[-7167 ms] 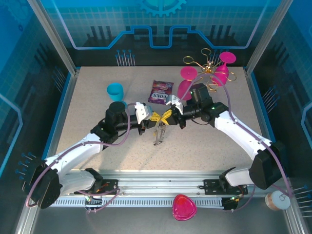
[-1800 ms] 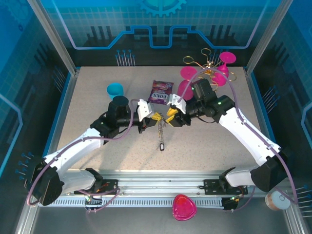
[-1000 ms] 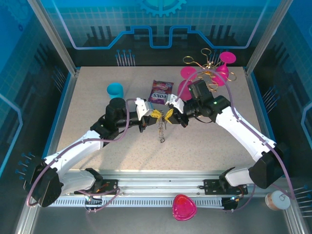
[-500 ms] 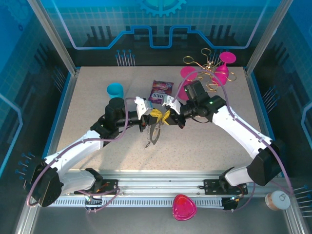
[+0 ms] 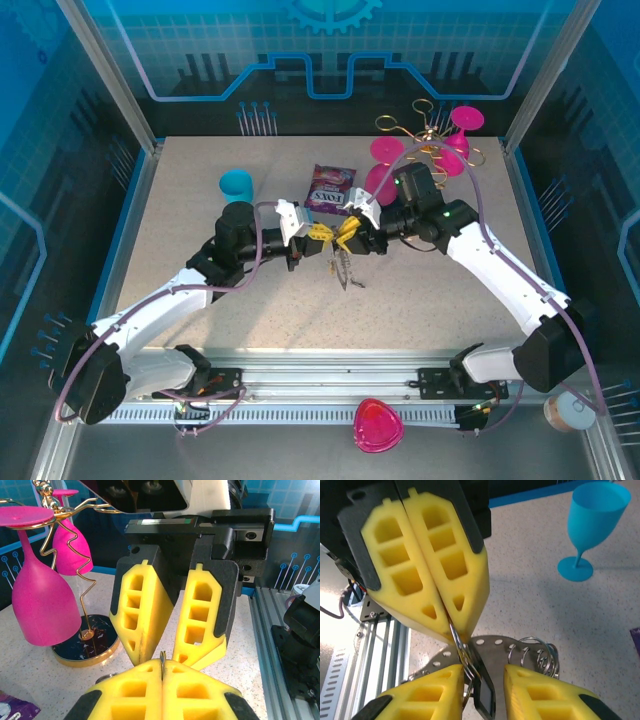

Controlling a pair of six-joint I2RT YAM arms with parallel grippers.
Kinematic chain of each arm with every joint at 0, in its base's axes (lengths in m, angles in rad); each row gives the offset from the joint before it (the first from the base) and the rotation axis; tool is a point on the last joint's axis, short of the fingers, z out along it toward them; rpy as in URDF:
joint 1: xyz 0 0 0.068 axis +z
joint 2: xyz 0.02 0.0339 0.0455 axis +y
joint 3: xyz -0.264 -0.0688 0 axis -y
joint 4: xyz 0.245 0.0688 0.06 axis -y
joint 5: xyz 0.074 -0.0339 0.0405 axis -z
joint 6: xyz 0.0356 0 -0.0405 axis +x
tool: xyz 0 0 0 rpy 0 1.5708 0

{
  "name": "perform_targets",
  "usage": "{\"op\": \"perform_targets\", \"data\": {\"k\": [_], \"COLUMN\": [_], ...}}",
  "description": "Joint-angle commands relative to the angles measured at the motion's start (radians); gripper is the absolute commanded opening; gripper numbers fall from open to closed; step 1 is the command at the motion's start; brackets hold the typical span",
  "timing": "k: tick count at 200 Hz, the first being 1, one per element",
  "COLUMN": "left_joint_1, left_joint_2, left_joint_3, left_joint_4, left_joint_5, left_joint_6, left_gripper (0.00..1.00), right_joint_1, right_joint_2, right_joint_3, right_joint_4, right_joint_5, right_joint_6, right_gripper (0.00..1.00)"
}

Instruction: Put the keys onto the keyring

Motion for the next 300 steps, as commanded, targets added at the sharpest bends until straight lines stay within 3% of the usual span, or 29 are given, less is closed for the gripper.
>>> {"op": "perform_targets", "data": {"k": [1,58,86,108,127,160,207,243,300], "left_joint_1": [-0.005,-0.006,-0.006,-0.004,-0.002,0.003,0.003,0.004,0.002], "left_joint_2": [-0.006,-0.002,-0.003,-0.009,-0.031,-0.047,-0.016,0.007,0.029], "left_joint_3": [-0.003,-0.006,-0.007,-0.013,-0.031,-0.01,0.047,0.064,0.082], "left_joint_4": [0.063,0.089,0.092,0.072,0.051,-0.104,-0.245,-0.251,-0.295], "left_joint_5": [0.034,0.036,0.03,0.005,-0.04,-0.056,-0.017,0.015,0.053], "left_joint_6": [-0.016,-0.036,-0.037,-0.025,-0.007,0.077,0.147,0.153,0.161], "left_gripper": [0.0,0.0,0.0,0.0,0.19,0.31,0.3,0.28,0.2], "right_joint_1": [-0.003,0.002,0.001,-0.003,-0.001,0.031,0.078,0.12,0.14], "right_joint_2": [-0.012,0.004,0.01,-0.003,-0.01,0.024,0.067,0.102,0.13], "right_joint_3": [-0.011,-0.011,-0.008,-0.008,0.016,0.101,0.171,0.217,0.263], "right_joint_4": [0.053,0.095,0.1,0.089,0.01,-0.193,-0.306,-0.348,-0.349], "right_joint_5": [-0.073,-0.117,-0.137,-0.117,-0.057,0.064,0.16,0.216,0.214], "right_joint_6": [0.026,0.04,0.035,0.024,-0.028,-0.156,-0.222,-0.247,-0.235], "right_gripper": [0.28,0.2,0.0,0.0,0.0,0.0,0.0,0.0,0.0]}}
